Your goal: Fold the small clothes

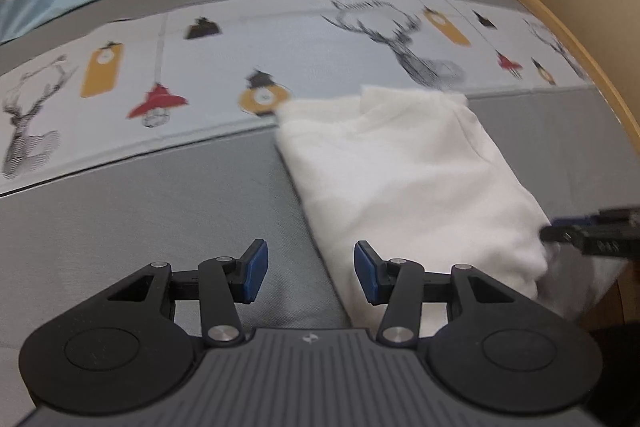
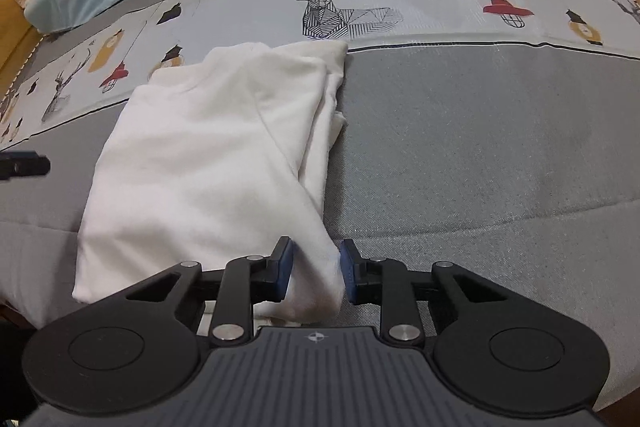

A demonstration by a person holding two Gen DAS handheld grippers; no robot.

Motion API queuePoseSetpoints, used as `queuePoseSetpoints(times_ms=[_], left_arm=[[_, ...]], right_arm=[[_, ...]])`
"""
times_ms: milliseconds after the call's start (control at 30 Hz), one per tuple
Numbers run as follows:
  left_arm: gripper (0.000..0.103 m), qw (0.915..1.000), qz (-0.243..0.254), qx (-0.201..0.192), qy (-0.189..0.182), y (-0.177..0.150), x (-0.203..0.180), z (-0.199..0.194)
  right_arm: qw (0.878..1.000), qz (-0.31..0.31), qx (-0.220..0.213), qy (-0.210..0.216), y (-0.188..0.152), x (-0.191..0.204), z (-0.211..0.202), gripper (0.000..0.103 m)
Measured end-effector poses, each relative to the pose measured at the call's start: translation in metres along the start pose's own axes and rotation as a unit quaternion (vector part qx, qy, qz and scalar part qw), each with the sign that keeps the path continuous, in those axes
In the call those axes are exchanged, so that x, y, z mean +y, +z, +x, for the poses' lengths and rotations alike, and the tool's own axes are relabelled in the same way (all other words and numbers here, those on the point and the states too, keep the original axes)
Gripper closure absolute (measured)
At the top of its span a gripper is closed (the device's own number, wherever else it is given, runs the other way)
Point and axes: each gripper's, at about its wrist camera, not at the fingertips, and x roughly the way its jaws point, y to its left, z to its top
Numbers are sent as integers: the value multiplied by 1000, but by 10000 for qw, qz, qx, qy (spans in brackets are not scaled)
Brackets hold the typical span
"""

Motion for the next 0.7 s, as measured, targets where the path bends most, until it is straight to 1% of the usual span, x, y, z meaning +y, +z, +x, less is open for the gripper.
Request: queuePoseSetpoints(times_ms=[67,167,200,300,367,433,467,500,533,567,600,700], left_arm=[[46,9997,161,128,-163,-3,-9,4],[41,9966,654,321,-372,-11,-28,9],[37,9944,894,379,-426,-15,-36,11],[33,9850,1572,526,-477,-28,-56,16],[33,9788,1889,647,-456,-37,-65,22],[34,9732,2164,713,-318,-45,-71,28],[44,9705,2282,746,-236,-49,-73,32],[66,9681,2360,813,-201,-52,-73,36],[77,9670,2377,895,-208,-53,-72,38],[93,9666,2367,945,-252,-54,-69,38],[98,9668,2356,937,-312,-55,-67,35],[103,9676,2357,814,-405,-54,-56,22]], right_arm=[[9999,56,148,-9,0,-2,5,67],[9997,-96,229,-18,-1,3,9,67],[9997,-130,228,-24,-1,4,9,68],[9997,-92,244,-3,-1,3,10,68],[9997,-61,238,37,-1,2,10,72],[9996,-104,254,47,-1,5,9,84],[9996,-116,251,91,1,5,7,95],[9995,-55,200,217,2,5,2,95],[9992,44,106,376,4,5,-3,96],[9984,150,-12,542,5,3,-10,96],[9966,288,-151,762,6,1,-19,97],[9878,652,-485,1326,7,-8,-41,97]])
